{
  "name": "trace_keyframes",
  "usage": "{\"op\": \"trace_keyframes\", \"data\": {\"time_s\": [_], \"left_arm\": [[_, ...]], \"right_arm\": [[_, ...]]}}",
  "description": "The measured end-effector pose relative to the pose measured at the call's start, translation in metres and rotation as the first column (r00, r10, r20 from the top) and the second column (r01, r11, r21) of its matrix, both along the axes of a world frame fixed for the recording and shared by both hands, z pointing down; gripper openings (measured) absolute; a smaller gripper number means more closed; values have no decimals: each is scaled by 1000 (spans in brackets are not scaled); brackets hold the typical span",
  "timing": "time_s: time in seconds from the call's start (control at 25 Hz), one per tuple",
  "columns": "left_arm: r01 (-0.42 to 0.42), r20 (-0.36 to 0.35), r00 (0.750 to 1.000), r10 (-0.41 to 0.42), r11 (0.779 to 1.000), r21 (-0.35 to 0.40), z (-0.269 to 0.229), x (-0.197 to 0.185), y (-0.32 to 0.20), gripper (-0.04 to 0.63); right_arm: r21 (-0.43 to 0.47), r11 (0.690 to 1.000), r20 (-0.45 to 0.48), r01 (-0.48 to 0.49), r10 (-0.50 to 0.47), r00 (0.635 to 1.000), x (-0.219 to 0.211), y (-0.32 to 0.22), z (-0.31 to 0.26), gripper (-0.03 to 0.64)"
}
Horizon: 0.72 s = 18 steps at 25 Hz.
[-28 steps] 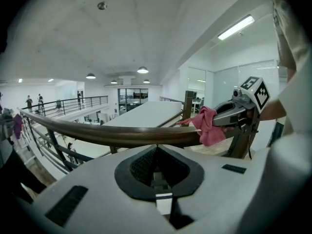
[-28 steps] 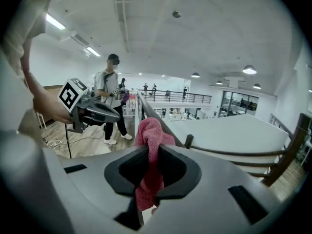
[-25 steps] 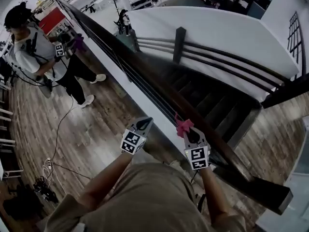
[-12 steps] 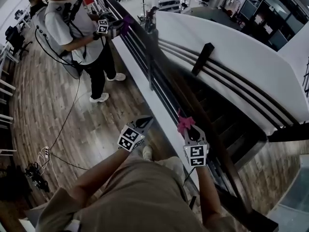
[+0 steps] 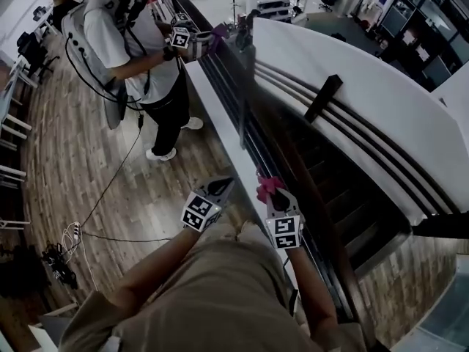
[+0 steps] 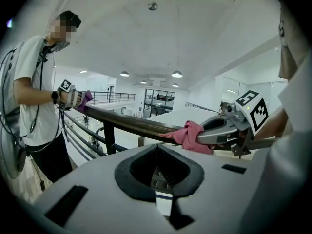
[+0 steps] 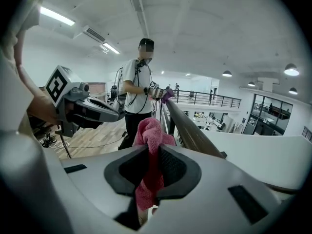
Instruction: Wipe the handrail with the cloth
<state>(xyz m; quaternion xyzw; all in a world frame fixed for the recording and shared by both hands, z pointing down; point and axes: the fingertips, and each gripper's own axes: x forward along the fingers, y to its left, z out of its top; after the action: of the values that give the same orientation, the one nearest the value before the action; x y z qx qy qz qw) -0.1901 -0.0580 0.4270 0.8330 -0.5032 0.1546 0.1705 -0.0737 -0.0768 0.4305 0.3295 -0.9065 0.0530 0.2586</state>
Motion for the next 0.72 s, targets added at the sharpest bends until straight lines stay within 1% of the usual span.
{"op": "trace_keyframes", "data": {"time_s": [0.12,0.28,0.52,0.72], "left_arm": [[8,3,1000,-8,1000,7,-1,-18,-24,18],[-7,16,1000,7,1000,-23,11,-52,-67,18],[-101,19,995,103,993,-63,31,-103,-134,18],[-196,52,978,200,977,-79,50,-149,-195,18]], "right_arm": [[-16,1000,-20,23,-24,1000,-29,-23,9,60],[-38,999,-39,19,-21,999,-69,-64,20,60],[-33,998,-84,-44,41,996,-136,-138,46,60],[3,993,-127,-118,117,985,-190,-205,81,60]]}}
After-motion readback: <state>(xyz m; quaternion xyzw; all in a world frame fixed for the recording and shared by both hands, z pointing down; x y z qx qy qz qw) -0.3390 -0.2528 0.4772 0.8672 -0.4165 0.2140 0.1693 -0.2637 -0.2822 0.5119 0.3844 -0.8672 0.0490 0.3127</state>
